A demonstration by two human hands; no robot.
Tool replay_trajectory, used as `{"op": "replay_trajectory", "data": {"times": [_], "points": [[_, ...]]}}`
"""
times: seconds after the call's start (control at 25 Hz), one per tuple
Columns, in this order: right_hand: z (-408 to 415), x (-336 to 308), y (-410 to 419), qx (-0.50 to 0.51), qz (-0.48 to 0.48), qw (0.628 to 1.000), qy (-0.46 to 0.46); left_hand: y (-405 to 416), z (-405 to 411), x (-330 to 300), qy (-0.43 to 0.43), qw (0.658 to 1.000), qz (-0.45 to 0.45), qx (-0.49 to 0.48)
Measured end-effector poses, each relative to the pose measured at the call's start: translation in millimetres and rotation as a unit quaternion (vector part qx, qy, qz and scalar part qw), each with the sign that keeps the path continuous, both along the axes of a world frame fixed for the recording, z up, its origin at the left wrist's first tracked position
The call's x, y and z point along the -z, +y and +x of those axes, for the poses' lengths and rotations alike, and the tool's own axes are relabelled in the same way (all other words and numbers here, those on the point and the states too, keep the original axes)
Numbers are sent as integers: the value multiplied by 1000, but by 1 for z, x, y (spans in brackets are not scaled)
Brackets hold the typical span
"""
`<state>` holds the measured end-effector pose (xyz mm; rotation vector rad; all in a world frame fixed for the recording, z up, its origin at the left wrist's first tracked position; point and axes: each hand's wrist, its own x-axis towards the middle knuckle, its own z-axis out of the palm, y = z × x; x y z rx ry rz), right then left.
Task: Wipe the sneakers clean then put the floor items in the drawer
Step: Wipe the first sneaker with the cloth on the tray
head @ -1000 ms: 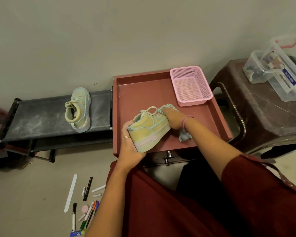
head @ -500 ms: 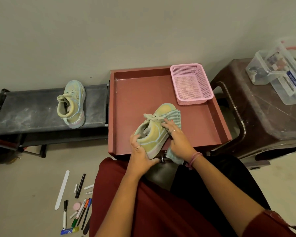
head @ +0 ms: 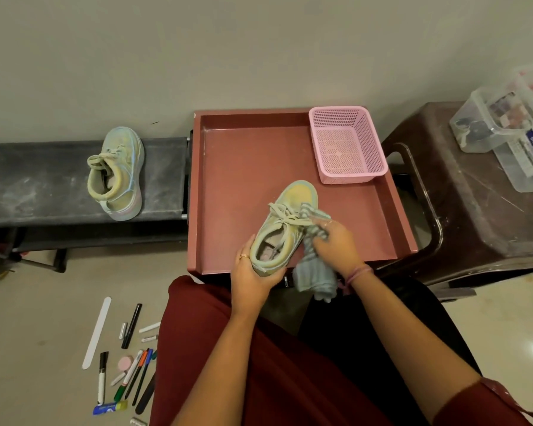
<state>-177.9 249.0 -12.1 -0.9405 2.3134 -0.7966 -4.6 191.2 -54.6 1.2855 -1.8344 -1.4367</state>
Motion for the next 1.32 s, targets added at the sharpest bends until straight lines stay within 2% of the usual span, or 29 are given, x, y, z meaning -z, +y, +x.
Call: {"op": "replay_trajectory", "data": {"times": [0.08, 0.16, 0.24, 0.32, 0.4, 0.48, 0.68, 0.76, 0.88, 0.92, 1.08, 1.2, 1.32], "points": [[-22, -19, -5, 50, 19, 995, 85, 2, 0, 1, 22, 1000, -14, 3], [-45, -25, -15, 86, -17, 980, 180, 5, -1, 0, 29, 999, -29, 6], [-53, -16, -30, 14, -3, 972, 236, 7, -2, 1, 23, 999, -47, 11], [-41, 1, -37, -81, 29, 973, 213, 12, -4, 1, 21, 998, -57, 13], [-27, 11, -33, -147, 28, 962, 226, 13, -5, 0, 27, 998, -63, 4], [-24, 11, -23, -190, 24, 947, 258, 15, -6, 1, 28, 997, -78, 2], [-53, 1, -2, -273, 92, 889, 356, 16, -6, -2, 21, 997, -70, 18], [-50, 3, 2, -255, 92, 901, 338, 15, -4, -2, 18, 998, -64, 23], [-36, 5, 1, -119, 31, 977, 174, 9, -4, 4, 27, 999, -45, 8], [-30, 5, 0, -65, 15, 990, 123, 8, -3, 4, 30, 999, -33, 3], [1, 13, 2, 26, -40, 998, 45, 8, -4, 0, 40, 999, -17, 3], [15, 13, 18, -9, -68, 997, 23, 9, -4, 1, 46, 999, -17, -4], [3, 12, 31, -101, -3, 994, 47, 11, -4, 5, 61, 997, -35, -8]]}}
